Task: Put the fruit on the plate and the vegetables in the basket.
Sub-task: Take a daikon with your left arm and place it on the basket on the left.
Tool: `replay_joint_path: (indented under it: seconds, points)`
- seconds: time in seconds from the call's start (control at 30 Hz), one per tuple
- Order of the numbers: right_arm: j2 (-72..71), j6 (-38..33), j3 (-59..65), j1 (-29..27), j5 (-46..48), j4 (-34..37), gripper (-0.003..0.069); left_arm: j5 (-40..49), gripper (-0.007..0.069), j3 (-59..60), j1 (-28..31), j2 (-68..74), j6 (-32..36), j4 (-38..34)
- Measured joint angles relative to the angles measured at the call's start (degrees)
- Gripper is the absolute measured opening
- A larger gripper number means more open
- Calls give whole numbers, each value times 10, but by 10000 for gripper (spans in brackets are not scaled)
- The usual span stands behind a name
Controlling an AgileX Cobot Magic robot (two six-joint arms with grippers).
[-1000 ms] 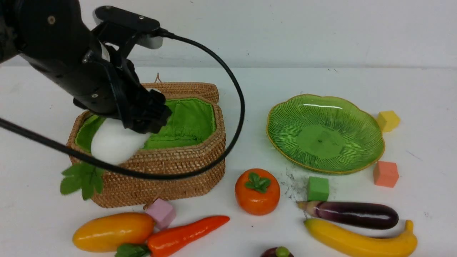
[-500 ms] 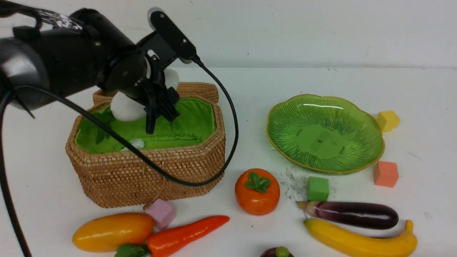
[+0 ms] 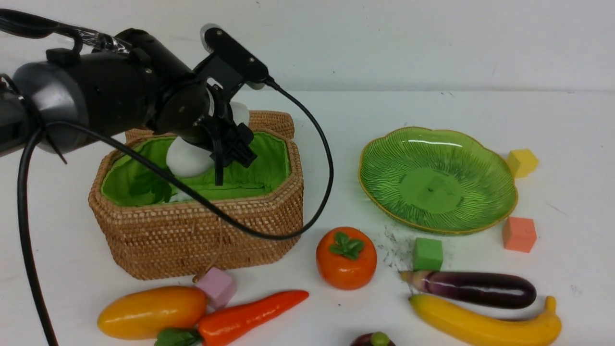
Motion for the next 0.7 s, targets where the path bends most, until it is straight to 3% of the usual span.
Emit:
replay_joint_path:
  seconds: [0.7]
  points:
    - [0,0,0,0,0,-1,242,17,547,0,0,-14,-4,-37]
